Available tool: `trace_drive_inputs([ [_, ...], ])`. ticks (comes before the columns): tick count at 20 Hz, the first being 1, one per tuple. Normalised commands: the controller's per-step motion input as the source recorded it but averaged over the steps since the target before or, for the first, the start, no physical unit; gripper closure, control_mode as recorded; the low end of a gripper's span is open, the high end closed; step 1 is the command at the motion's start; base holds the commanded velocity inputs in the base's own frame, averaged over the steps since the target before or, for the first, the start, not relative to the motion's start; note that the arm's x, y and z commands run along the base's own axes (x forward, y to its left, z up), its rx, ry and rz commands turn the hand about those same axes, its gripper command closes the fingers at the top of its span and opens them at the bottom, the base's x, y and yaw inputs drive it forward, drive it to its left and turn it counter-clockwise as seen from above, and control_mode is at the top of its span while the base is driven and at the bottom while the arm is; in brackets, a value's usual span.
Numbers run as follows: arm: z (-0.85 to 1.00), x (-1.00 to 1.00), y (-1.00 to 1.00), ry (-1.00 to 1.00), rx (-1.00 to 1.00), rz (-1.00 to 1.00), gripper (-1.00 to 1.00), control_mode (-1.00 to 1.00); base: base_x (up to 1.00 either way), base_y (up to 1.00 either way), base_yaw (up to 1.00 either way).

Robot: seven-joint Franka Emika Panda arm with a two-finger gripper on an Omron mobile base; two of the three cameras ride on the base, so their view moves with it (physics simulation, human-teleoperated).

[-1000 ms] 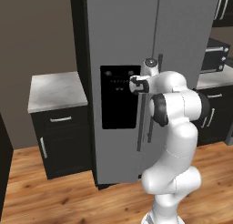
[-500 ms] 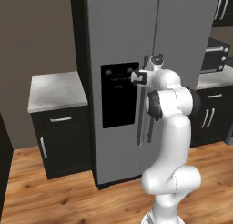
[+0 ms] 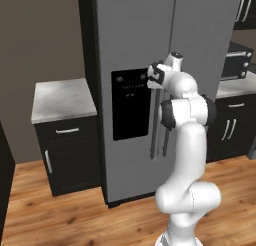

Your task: Store the hot dog in the freezer for long-term storage. Close the freezer door after placing the cooked food.

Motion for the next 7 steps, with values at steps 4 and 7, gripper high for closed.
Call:
trace_drive_inputs([
  [4, 0.00, 0.45, 0.00, 0.00, 0.00, 0.00, -1.00, -1.00, 0.00, 0.00, 0.00],
  [7, -0.02, 0.32, 0.00, -0.06, 0.00, 0.00, -1.00, -1.00, 0.00, 0.00, 0.00],
])
